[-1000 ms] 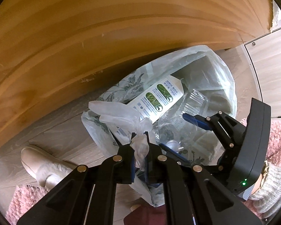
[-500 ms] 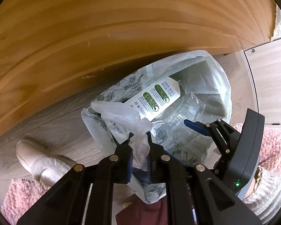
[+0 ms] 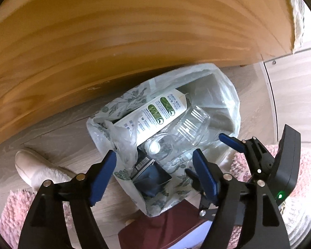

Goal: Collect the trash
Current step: 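Open both grippers to drop the white bag and clear bottle into the bin, then raise both open grippers out of the bin toward the bed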

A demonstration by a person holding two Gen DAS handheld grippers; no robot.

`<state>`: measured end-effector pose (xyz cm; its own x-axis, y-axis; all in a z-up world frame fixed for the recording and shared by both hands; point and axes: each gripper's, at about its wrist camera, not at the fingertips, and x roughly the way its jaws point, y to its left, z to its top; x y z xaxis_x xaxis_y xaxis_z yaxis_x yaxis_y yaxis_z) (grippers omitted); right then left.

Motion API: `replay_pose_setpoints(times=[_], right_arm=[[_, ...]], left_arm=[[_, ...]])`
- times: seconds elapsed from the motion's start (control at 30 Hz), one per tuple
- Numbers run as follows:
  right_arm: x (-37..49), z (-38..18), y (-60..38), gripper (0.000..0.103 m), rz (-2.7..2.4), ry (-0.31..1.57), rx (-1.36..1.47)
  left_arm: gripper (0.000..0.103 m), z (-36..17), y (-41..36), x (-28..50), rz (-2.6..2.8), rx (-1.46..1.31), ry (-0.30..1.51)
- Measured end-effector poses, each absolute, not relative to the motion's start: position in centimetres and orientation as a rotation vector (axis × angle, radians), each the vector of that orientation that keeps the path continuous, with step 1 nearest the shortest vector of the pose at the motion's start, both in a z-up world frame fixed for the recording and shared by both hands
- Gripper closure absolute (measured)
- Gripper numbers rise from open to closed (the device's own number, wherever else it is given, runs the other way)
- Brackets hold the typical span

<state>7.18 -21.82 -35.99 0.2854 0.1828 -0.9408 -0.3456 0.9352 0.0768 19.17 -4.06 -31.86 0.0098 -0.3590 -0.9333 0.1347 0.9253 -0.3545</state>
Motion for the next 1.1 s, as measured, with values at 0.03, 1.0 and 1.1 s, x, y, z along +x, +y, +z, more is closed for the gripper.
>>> replay_pose_setpoints(times=[0.03, 1.0, 1.1], right_arm=[[7.2, -35.8, -22.3, 0.014, 0.331, 1.232, -0.146], [6.1, -22.5, -28.2, 0.008, 0.184, 0.872, 0.038], [6.2, -20.3, -29.0, 0.008, 0.176, 0.800, 0.031]], left_arm=[[0.030, -31.2, -3.7, 19.0, -0.387, -0.200, 1.495], [0.008, -15.0, -3.7, 12.9, -0.366, -0.096, 0.762], [0.008, -13.8, -2.7, 12.2, -0.320, -0.118, 0.696]])
